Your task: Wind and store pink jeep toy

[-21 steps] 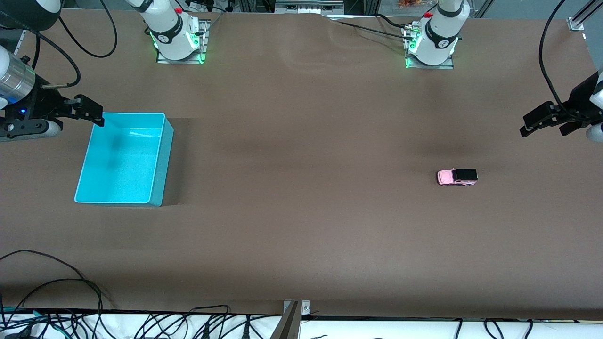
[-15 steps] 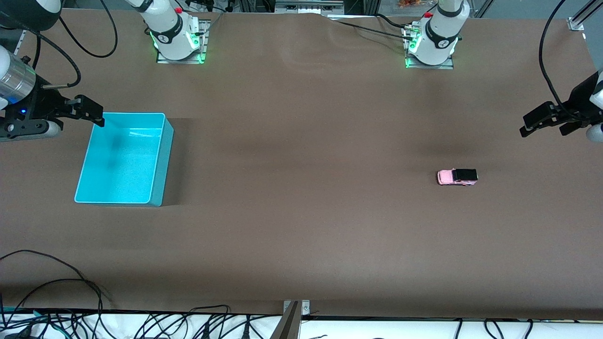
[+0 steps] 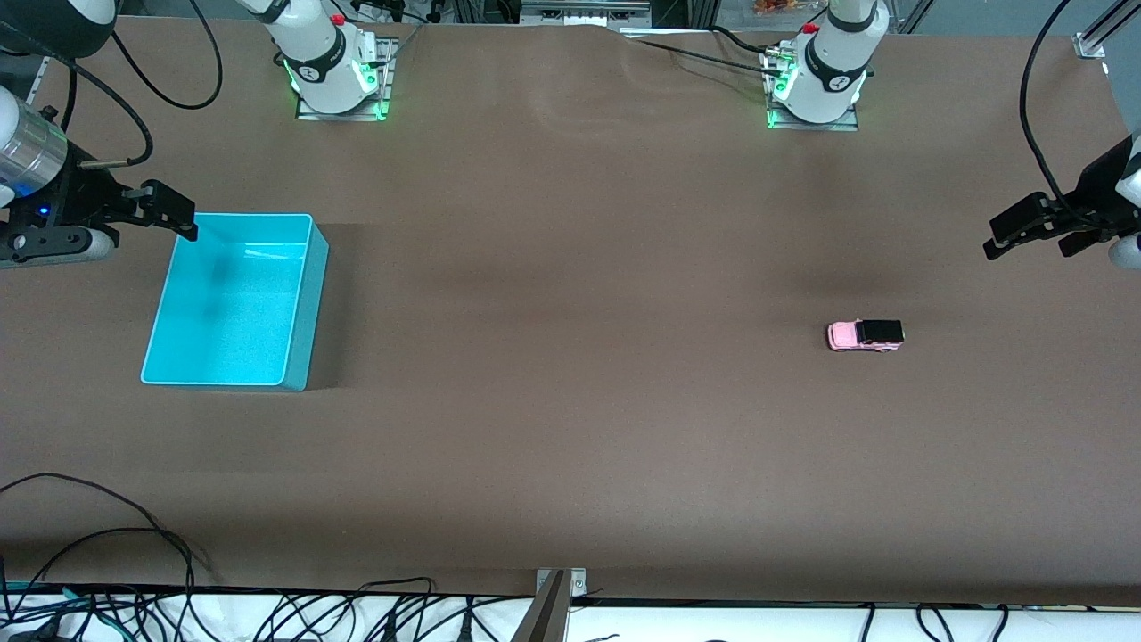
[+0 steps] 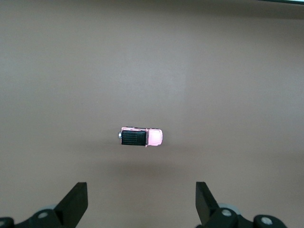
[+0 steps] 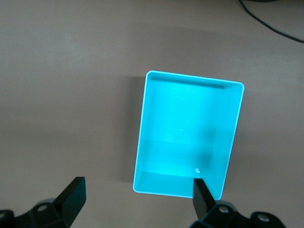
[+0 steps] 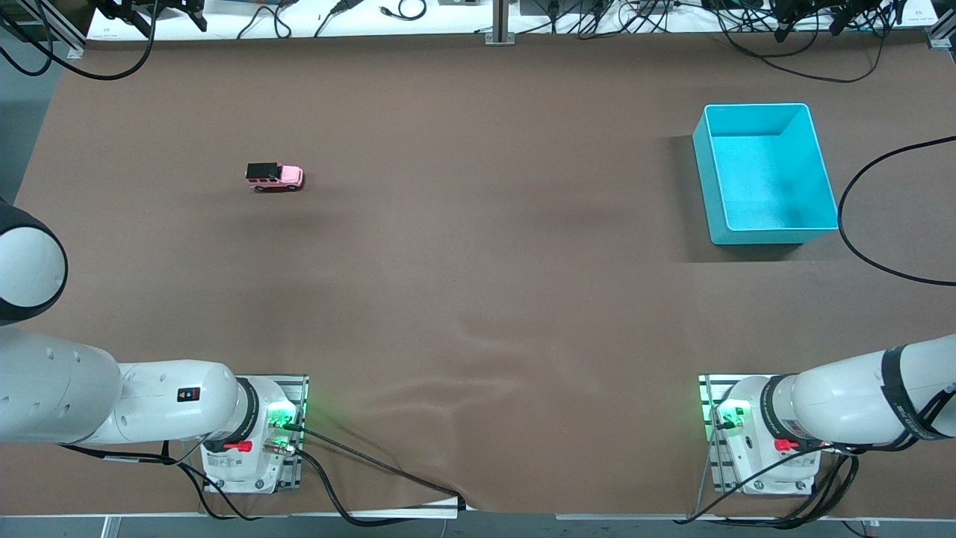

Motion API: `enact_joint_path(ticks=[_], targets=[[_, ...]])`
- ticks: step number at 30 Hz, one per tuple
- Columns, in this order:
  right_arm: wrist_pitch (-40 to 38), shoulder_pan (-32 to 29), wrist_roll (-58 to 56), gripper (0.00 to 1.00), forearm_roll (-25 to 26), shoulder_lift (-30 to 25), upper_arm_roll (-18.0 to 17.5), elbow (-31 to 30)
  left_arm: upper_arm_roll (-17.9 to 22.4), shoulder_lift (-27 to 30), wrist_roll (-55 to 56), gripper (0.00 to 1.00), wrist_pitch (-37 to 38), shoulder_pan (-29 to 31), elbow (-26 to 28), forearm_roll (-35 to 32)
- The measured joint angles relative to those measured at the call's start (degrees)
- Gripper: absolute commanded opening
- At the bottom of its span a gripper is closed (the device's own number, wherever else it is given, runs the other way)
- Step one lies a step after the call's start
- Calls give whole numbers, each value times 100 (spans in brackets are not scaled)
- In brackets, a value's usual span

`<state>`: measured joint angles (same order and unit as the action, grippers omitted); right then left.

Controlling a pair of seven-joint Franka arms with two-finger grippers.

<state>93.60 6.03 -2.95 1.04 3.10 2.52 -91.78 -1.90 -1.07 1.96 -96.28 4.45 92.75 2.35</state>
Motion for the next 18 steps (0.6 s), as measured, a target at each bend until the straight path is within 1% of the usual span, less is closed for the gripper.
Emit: enact_joint_path(ticks=[10,18], targets=[[144,-8,5,100,0,16,0,34,0,0,0,100,0,0,0,0],[437,-3,4,100,-2,99,0,34,0,0,0,100,0,0,0,0]])
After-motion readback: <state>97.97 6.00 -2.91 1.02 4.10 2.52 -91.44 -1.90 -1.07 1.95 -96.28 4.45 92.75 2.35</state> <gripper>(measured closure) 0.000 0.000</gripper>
